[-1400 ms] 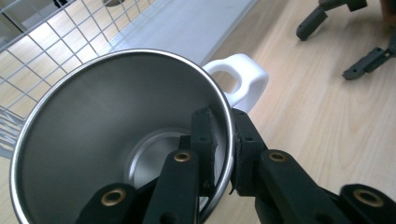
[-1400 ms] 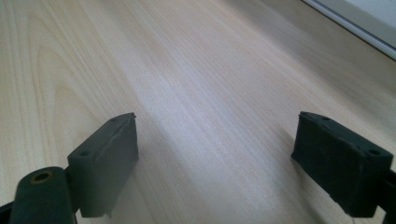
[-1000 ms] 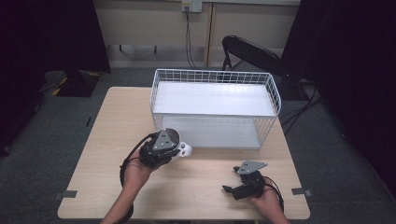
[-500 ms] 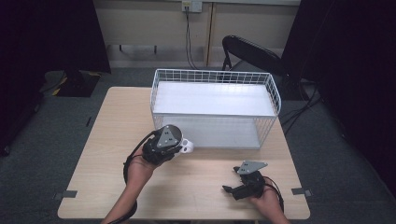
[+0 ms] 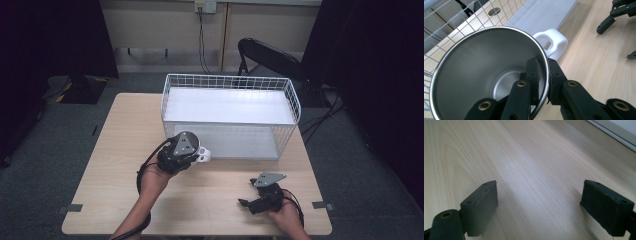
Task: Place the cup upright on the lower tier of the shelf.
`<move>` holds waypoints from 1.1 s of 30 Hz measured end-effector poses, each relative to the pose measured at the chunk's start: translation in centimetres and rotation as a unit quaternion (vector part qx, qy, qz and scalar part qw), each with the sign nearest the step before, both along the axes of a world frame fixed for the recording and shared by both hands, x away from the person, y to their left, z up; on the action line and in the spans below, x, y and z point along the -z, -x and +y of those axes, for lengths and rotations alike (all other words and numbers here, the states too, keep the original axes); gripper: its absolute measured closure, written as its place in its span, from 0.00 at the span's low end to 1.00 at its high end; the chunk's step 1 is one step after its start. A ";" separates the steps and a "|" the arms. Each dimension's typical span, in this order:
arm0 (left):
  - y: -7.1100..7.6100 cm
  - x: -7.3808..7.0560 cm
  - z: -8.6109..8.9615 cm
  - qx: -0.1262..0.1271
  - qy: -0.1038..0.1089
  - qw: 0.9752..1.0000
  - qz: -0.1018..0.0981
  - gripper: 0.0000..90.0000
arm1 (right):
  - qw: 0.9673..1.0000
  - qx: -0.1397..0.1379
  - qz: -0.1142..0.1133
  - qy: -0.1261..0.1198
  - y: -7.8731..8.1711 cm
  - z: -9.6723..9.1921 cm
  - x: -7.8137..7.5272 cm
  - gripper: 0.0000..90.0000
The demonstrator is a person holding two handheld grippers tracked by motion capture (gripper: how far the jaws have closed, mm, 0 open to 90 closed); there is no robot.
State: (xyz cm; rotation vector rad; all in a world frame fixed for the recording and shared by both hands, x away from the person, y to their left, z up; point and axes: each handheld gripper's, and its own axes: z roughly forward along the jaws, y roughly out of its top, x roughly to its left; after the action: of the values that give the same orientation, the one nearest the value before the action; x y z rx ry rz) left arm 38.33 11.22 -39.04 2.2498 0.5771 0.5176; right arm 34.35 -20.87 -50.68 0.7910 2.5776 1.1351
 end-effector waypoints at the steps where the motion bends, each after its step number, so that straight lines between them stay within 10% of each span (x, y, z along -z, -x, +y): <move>1: -0.1 0.0 -0.1 0.000 0.000 1.000 0.001 0.92 | 1.000 0.000 0.000 0.000 0.0 0.0 0.0 0.14; 33: -1.6 -0.5 -1.5 -0.012 0.005 1.000 -0.010 0.92 | 1.000 -0.001 0.000 0.000 0.0 0.0 0.0 0.14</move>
State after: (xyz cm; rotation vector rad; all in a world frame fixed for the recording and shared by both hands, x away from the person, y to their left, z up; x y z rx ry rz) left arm 39.93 9.71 -38.51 2.2286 0.5966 0.5475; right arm 34.32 -20.91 -50.68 0.7888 2.5797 1.1358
